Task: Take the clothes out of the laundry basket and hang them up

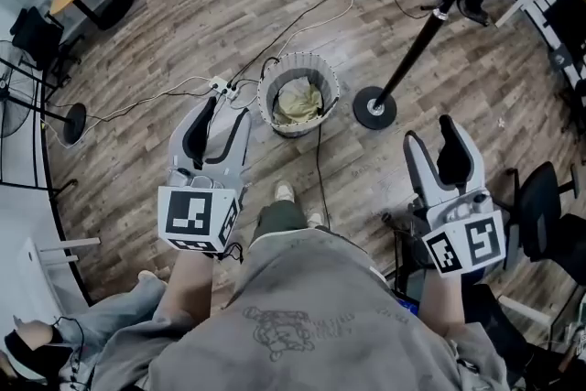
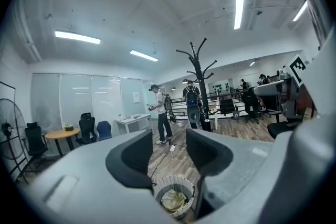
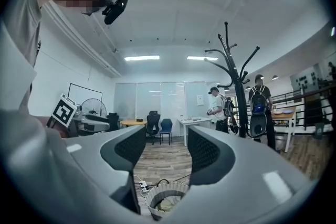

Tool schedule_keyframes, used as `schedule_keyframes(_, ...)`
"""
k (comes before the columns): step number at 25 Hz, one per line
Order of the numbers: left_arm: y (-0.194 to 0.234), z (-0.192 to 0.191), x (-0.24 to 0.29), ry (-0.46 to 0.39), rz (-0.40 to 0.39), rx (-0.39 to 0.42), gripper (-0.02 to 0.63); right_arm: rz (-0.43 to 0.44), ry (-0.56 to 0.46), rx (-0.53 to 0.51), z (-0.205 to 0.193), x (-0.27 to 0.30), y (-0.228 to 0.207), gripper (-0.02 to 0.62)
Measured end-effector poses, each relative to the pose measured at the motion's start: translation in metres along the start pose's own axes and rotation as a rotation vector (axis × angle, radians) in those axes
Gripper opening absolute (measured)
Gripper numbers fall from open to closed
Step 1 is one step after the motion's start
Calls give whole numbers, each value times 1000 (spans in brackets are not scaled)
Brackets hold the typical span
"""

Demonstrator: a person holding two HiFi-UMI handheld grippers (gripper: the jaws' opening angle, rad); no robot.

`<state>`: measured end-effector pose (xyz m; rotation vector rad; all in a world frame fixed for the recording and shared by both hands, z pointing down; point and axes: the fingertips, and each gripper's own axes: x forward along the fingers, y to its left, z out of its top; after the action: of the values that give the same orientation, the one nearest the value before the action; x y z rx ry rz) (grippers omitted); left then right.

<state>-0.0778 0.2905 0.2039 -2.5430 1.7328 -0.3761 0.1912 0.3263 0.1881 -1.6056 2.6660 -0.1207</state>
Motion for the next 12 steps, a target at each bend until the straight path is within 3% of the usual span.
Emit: schedule_keyframes(12,17,-14,59,34,-18,0,190,-26,36,13,-17,54,-36,267)
